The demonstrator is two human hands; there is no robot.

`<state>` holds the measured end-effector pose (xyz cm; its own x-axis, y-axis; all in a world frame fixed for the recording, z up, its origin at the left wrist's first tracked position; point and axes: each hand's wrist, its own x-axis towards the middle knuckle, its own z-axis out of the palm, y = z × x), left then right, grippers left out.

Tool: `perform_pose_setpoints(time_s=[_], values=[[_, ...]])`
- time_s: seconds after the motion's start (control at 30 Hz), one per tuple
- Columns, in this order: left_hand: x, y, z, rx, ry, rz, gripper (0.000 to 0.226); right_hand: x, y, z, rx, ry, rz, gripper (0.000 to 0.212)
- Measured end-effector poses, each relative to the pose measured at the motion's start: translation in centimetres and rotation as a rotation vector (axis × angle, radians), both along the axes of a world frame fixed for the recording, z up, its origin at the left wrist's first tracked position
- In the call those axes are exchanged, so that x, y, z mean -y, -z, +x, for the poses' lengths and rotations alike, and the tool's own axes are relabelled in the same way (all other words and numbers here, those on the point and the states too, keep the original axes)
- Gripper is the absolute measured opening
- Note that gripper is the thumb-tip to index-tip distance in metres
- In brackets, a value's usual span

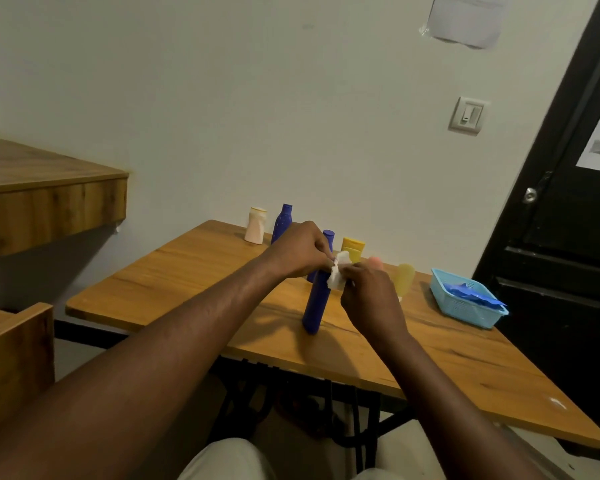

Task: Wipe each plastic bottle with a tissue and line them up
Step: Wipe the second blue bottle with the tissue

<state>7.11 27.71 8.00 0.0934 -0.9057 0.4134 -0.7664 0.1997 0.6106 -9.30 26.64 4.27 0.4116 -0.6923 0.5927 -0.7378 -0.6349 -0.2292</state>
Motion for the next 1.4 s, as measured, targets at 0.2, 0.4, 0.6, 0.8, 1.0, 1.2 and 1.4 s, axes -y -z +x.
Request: perform_pose_setpoints(time_s=[0.2,0.4,0.6,0.8,1.0,1.2,1.4], values=[[0.1,-0.3,0.1,0.011,0.013,0.039,0.014,0.6,4.4,-0.2,0.175,-0.083,0.071,0.011],[0.1,0.1,0.3,-0.005,0.016,0.022,0.014,0.8,7.9,-1.4,0.129,-0.132,0.228,0.027],[0.0,0.4,0.3,0.008,0.022,-0.023,0.014,0.9,5.3,0.1,0.374,-0.198,-0.134,0.027],[0.0,0.2,0.1,0.003,0.009,-0.023,0.016,1.0,5.9,0.5,0.284,-0.202,-0.057,0.03],[0.1,0.3,0.0,0.017,0.0,-0.025,0.016,0.3,6.8,-0.4,-0.281,-0.126,0.065,0.03],[0.3,0.8,-0.7,0.028,-0.028,-0.06,0.021,1.1,7.0,-0.9,-0.379,-0.2,0.029,0.031],[0.1,1.1,-0.8,0.024,-0.068,-0.112,0.016,1.4,7.8,-2.2,0.129,-0.168,0.187,0.02]])
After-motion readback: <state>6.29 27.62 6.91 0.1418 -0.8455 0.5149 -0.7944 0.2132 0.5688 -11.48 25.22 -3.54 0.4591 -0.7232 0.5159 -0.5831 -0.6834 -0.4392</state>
